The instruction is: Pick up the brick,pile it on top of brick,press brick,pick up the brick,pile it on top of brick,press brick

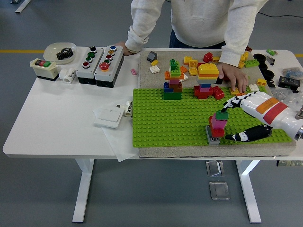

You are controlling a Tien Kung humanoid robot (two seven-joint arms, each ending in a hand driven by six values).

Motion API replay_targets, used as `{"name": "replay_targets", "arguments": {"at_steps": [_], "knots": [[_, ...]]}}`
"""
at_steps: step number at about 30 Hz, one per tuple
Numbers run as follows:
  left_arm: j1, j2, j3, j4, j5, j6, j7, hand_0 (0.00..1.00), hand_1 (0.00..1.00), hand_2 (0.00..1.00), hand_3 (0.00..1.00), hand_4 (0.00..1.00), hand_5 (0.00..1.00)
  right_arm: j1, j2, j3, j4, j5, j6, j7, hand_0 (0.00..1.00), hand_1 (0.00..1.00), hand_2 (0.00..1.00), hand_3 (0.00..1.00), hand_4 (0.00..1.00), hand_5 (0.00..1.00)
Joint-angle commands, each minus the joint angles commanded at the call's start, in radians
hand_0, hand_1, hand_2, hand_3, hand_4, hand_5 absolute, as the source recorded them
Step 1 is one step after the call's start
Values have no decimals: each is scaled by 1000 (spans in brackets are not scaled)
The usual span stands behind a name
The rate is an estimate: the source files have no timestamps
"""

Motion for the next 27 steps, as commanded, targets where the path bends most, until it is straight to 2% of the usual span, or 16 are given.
{"name": "replay_targets", "arguments": {"at_steps": [12,27], "knots": [[-2,0,4,0,-4,0,-1,803,723,606,534,528,511,8,6,-13,-21,6,2,1,594,611,740,663,942,521],[-2,0,2,0,-1,1,0,803,724,607,533,528,511,-2,4,-8,-14,3,3,1,589,606,739,662,942,520]]}}
